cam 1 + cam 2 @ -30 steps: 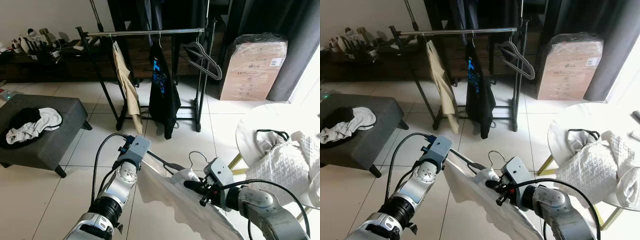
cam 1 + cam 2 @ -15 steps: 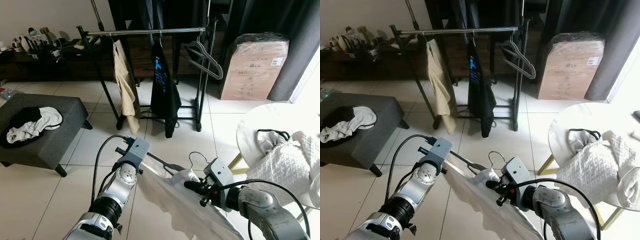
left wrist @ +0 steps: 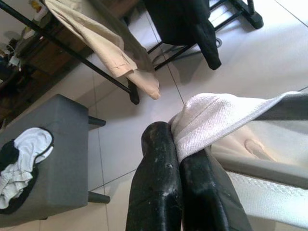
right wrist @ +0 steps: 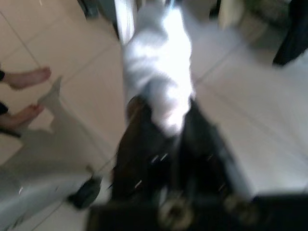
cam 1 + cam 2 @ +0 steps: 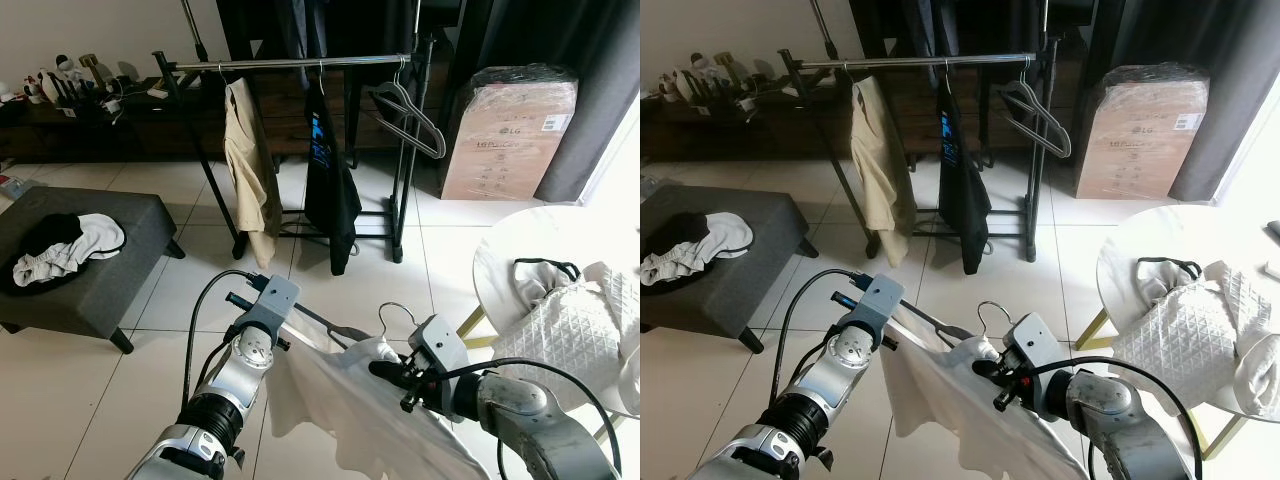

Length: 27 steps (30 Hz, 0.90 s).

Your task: Hang hanger

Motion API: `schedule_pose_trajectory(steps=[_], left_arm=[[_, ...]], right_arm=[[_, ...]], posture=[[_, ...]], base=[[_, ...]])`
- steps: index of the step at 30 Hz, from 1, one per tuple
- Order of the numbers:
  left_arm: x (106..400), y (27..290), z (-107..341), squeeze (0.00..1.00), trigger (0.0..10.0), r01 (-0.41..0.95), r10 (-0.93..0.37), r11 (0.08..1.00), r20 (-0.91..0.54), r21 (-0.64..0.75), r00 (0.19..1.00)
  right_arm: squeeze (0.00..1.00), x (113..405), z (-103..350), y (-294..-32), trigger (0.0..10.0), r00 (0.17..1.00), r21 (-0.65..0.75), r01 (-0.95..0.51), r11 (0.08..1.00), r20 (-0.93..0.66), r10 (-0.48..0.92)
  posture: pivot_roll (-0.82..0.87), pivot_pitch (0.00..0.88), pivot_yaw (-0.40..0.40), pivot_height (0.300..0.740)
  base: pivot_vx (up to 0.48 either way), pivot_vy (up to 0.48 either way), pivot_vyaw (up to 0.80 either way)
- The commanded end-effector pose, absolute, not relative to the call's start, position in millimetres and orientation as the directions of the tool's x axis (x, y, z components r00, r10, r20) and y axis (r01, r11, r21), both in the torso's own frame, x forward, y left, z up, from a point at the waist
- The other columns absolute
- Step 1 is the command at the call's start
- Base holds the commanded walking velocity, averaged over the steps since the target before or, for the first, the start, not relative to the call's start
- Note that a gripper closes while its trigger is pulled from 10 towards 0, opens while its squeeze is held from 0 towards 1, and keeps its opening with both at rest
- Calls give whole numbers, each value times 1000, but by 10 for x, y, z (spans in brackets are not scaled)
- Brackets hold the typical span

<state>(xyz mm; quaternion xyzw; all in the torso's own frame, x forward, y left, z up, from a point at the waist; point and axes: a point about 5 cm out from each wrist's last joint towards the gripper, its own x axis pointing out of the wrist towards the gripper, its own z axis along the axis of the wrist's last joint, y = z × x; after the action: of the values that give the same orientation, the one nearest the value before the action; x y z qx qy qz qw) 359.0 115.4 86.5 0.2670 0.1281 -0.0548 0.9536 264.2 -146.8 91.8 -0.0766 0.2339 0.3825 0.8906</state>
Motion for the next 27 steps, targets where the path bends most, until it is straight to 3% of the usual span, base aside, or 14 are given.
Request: schedule_pose_trajectory(steps=[1, 7, 13, 15, 16, 17, 24, 26, 27], left_arm=[[3623, 1289, 924, 0, 0, 141, -3, 847, -260, 513, 966], [3624, 1431, 917, 0, 0, 92, 58, 850, -266, 519, 962], [3631, 1655, 923, 0, 0, -25, 167, 891, -276, 454, 947], [3627, 1741, 916, 0, 0, -78, 212, 907, -288, 415, 934], [3624, 1783, 919, 0, 0, -106, 234, 912, -290, 395, 928], [3625, 1799, 926, 0, 0, -118, 242, 913, -286, 390, 927], [3636, 1822, 947, 0, 0, -146, 253, 927, -290, 345, 923], [3614, 1659, 838, 0, 0, 22, 101, 956, -398, 292, 912], [3614, 1659, 838, 0, 0, 22, 101, 956, -398, 292, 912]], right_arm=[[0, 2629, 805, -1533, 0, 599, 9, -702, 712, -533, 597], [0, 2641, 735, -1641, 0, 618, -35, -682, 731, -562, 550], [0, 2642, 848, -1733, 0, 651, -42, -695, 717, -460, 604], [0, 2528, 958, -1692, 0, 578, 39, -769, 638, -383, 720], [0, 2342, 997, -1637, 0, 440, 98, -856, 507, -375, 816], [0, 2269, 1000, -1625, 0, 389, 107, -882, 458, -383, 838], [0, 2208, 873, -1706, 0, 365, 103, -885, 454, -449, 815], [0, 2289, 912, -1689, 0, 425, 111, -858, 501, -395, 815], [0, 2289, 912, -1689, 0, 425, 111, -858, 501, -395, 815]], posture=[[-189, 153, 79, 740], [-184, 155, 79, 740], [-184, 157, 80, 740], [-184, 159, 82, 740], [-185, 161, 82, 740], [-185, 161, 82, 740], [-186, 160, 83, 740], [-186, 160, 84, 740], [-186, 160, 84, 740]], base=[[0, 0, 0], [0, 0, 0], [0, 0, 0], [0, 0, 0], [0, 0, 0], [0, 0, 0], [0, 0, 0], [0, 0, 0], [0, 0, 0]])
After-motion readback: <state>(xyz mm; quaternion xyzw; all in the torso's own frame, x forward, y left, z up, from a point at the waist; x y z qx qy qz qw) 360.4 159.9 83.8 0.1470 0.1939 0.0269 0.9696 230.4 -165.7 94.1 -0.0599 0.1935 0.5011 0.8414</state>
